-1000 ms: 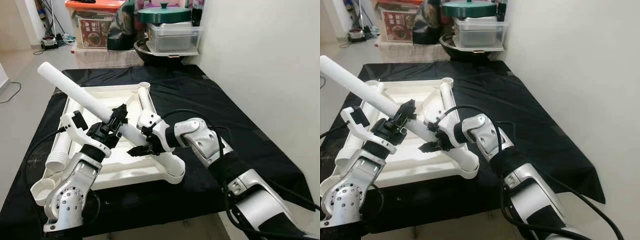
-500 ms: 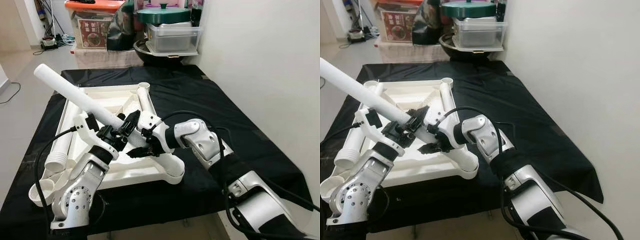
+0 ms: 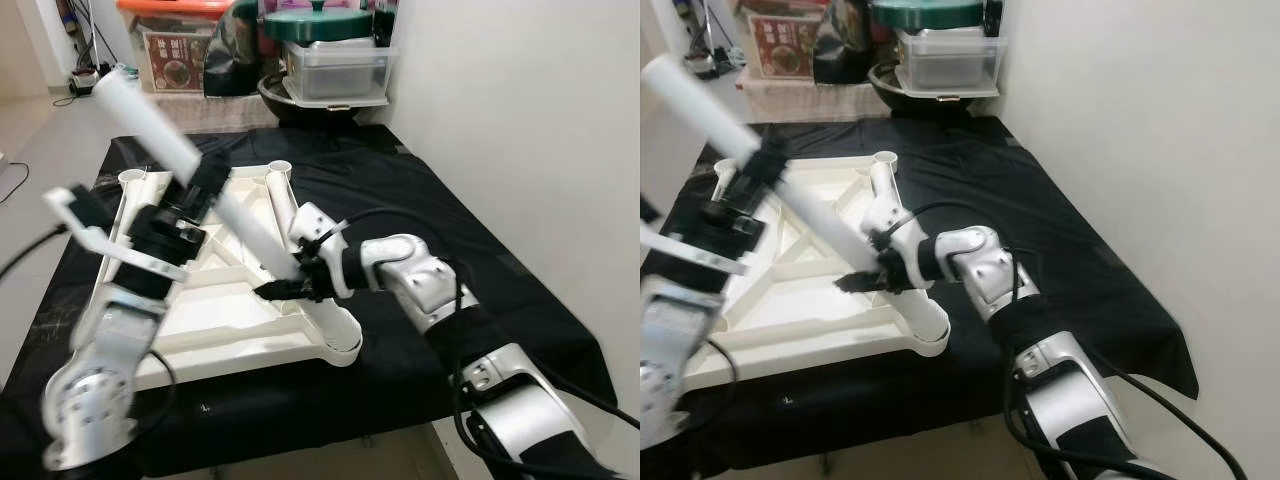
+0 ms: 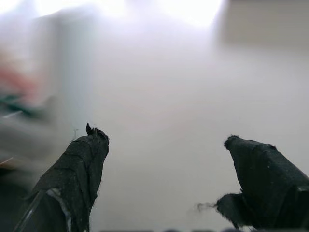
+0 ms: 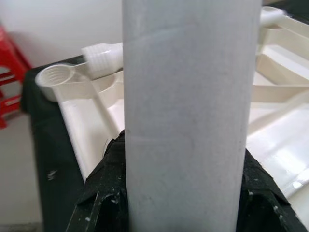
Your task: Building children table
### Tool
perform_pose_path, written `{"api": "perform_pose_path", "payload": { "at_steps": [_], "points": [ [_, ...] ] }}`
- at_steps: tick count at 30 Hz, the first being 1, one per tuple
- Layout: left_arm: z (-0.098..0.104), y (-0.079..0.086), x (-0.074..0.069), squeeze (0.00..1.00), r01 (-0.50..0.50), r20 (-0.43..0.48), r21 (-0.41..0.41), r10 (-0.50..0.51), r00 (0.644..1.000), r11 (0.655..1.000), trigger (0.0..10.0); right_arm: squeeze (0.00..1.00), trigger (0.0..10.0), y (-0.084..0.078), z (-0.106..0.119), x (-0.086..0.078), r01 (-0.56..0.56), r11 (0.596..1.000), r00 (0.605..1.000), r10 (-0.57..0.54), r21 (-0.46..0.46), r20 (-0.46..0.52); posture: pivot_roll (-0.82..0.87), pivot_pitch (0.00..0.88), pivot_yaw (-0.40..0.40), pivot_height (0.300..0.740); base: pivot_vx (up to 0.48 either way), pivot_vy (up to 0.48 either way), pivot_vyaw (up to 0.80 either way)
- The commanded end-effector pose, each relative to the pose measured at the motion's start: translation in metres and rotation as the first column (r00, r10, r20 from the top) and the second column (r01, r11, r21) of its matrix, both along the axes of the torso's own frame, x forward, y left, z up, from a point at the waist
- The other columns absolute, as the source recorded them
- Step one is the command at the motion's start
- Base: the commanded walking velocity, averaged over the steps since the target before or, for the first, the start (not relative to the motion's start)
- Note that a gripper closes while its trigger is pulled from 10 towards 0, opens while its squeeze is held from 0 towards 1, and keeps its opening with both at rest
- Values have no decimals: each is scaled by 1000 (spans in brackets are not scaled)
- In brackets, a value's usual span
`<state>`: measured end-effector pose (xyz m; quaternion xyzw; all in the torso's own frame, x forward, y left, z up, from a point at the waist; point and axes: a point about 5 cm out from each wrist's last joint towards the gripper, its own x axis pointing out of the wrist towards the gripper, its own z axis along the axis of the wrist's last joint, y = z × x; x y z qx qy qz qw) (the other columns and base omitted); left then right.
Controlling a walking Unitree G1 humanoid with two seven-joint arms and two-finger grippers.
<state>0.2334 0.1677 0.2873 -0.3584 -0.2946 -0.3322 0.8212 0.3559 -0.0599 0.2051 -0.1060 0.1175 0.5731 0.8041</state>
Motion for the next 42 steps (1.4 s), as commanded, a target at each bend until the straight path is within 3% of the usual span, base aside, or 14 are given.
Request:
{"api": "perform_pose_path", "payload": {
  "at_steps": [1, 12, 15, 16, 17, 18, 19, 20, 22, 23, 25, 34, 37, 42],
  "points": [
    [3, -8, -8, 0, 67, 36, 35, -68, 997, 997, 10000, 0, 0, -6, 7, 6, 52, 998, 999, -52, 22, 5, 38, 0, -53, 740, 0, 0, 0],
    [-11, -14, -9, 0, 53, -63, 83, -48, 997, 995, 10000, 0, 0, -46, 46, 33, 302, 923, 947, -320, 237, 37, 47, 0, -56, 740, 0, 0, 0],
    [-27, -13, 0, 0, -41, -162, 202, 74, 984, 978, 10000, 0, 0, -57, 59, 38, 379, 855, 906, -420, 354, 45, 49, 0, -52, 740, 0, 0, 0],
    [-48, -9, 11, 0, -125, -279, 301, 213, 936, 945, 10000, 0, 4000, -65, 64, 41, 434, 789, 869, -494, 435, 29, 50, 0, -52, 740, 0, 0, 0],
    [-48, -9, 11, 0, -125, -279, 301, 213, 936, 945, 10000, 0, 4000, -65, 64, 41, 434, 789, 869, -494, 435, 29, 50, 0, -52, 740, 0, 0, 0],
    [-64, -5, 17, 0, -174, -345, 376, 312, 885, 910, 10000, 0, 7882, -71, 68, 43, 468, 738, 841, -541, 486, 11, 50, 0, -52, 740, 0, 0, 0],
    [-82, -2, 22, 0, -204, -407, 472, 417, 813, 858, 10000, 0, 10000, -78, 68, 44, 509, 686, 806, -591, 521, -9, 50, 0, -51, 740, 0, 0, 0],
    [-82, -2, 22, 0, -204, -407, 472, 417, 813, 858, 10000, 0, 10000, -78, 68, 44, 509, 686, 806, -591, 521, -9, 50, 0, -51, 740, 0, 0, 0],
    [-99, 0, 23, 0, -211, -434, 580, 517, 738, 787, 10000, 0, 10000, -84, 67, 44, 539, 633, 776, -630, 556, -34, 52, 0, -49, 740, 0, 0, 0],
    [-124, 9, 19, 0, -215, -433, 722, 671, 601, 658, 10000, 0, 10000, -98, 69, 43, 578, 524, 719, -690, 625, -86, 63, 0, -50, 740, 0, 0, 0],
    [-129, 13, 17, 0, -220, -429, 745, 705, 565, 630, 10000, 0, 10000, -102, 70, 43, 585, 489, 703, -703, 647, -104, 63, 0, -50, 740, 0, 0, 0],
    [-129, 17, 8, 0, -205, -451, 723, 675, 583, 660, 10000, 0, 10000, -109, 64, 41, 601, 428, 711, -672, 675, -207, 80, 0, -55, 740, 0, 0, 0],
    [-121, 14, 5, 0, -242, -376, 712, 650, 661, 659, 10000, 0, 10000, -101, 57, 41, 596, 424, 724, -652, 682, -228, 81, 0, -53, 740, 0, 0, 0],
    [-118, 10, 4, 0, -246, -353, 702, 627, 694, 668, 10000, 0, 10000, -96, 55, 40, 589, 429, 735, -637, 685, -233, 82, 0, -53, 740, 0, 0, 0]
  ]
}}
